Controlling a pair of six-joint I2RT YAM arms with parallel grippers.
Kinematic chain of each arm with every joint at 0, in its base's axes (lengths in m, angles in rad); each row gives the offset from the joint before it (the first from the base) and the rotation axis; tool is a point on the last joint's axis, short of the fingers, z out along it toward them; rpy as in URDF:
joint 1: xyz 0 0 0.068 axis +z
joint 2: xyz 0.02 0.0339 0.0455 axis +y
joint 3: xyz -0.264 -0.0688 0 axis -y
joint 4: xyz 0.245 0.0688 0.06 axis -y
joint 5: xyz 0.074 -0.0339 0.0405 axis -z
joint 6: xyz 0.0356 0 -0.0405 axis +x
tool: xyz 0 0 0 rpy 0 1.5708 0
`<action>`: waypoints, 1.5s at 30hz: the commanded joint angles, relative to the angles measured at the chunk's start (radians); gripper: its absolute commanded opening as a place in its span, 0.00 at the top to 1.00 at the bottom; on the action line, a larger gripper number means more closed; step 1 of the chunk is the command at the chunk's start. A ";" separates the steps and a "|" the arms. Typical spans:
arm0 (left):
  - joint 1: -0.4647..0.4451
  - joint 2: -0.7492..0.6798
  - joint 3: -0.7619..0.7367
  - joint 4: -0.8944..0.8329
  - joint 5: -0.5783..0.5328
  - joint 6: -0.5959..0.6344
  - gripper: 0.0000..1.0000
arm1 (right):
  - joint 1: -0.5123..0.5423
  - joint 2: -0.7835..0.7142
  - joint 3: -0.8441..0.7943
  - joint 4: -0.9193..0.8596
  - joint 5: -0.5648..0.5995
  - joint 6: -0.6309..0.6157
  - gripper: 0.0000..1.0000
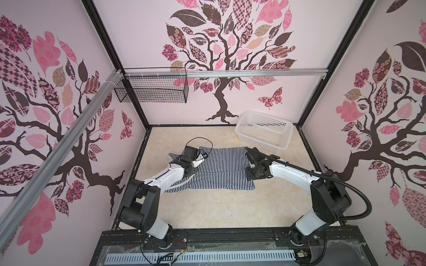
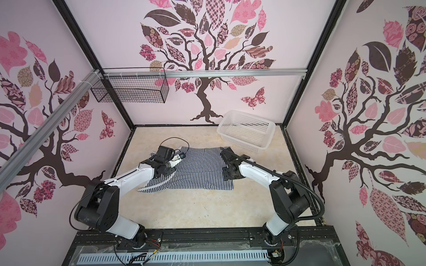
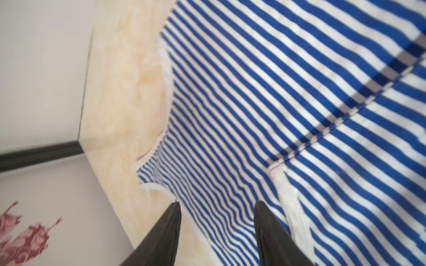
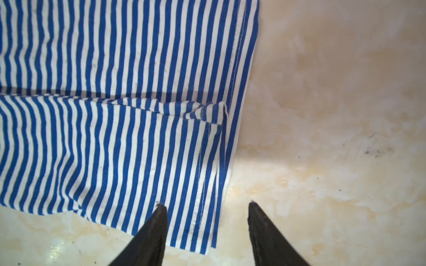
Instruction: Fold and stack the tank tops
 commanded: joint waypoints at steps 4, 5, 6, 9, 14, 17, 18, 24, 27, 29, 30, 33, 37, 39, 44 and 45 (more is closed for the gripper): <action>0.085 -0.232 -0.077 -0.135 0.079 -0.060 0.44 | -0.006 -0.148 -0.030 -0.026 -0.046 0.036 0.39; 0.107 -0.272 -0.107 -0.153 0.096 -0.056 0.44 | -0.006 -0.169 -0.056 -0.019 -0.062 0.043 0.39; 0.138 -0.311 -0.140 -0.160 0.115 -0.050 0.44 | -0.004 -0.190 -0.085 -0.011 -0.077 0.052 0.39; 0.248 -0.400 -0.223 -0.174 0.193 -0.027 0.44 | -0.003 -0.241 -0.164 0.022 -0.103 0.074 0.39; 0.433 -0.417 -0.291 -0.171 0.308 0.002 0.42 | -0.002 -0.290 -0.265 0.075 -0.157 0.105 0.39; 0.504 -0.376 -0.301 -0.159 0.363 0.009 0.42 | -0.002 -0.302 -0.302 0.096 -0.176 0.119 0.39; 0.526 -0.359 -0.297 -0.163 0.389 0.010 0.42 | -0.003 -0.307 -0.312 0.101 -0.179 0.121 0.39; 0.566 -0.280 -0.286 -0.171 0.458 0.015 0.39 | -0.001 -0.324 -0.340 0.111 -0.180 0.128 0.38; 0.583 -0.251 -0.270 -0.203 0.501 0.025 0.37 | -0.002 -0.325 -0.346 0.112 -0.179 0.129 0.38; 0.602 -0.246 -0.260 -0.225 0.527 0.027 0.37 | -0.002 -0.329 -0.350 0.111 -0.177 0.129 0.38; 0.607 -0.247 -0.260 -0.230 0.529 0.032 0.37 | -0.001 -0.332 -0.352 0.111 -0.175 0.129 0.38; 0.609 -0.242 -0.269 -0.228 0.514 0.049 0.37 | -0.003 -0.335 -0.359 0.117 -0.175 0.131 0.38; 0.615 -0.231 -0.280 -0.221 0.509 0.060 0.41 | -0.002 -0.330 -0.360 0.122 -0.178 0.131 0.38; 0.617 -0.223 -0.279 -0.221 0.510 0.063 0.46 | -0.003 -0.331 -0.361 0.124 -0.179 0.130 0.38; 0.627 -0.207 -0.264 -0.236 0.515 0.073 0.75 | -0.002 -0.330 -0.355 0.121 -0.178 0.130 0.41; 0.629 -0.206 -0.260 -0.240 0.516 0.076 0.82 | -0.002 -0.331 -0.354 0.119 -0.175 0.129 0.42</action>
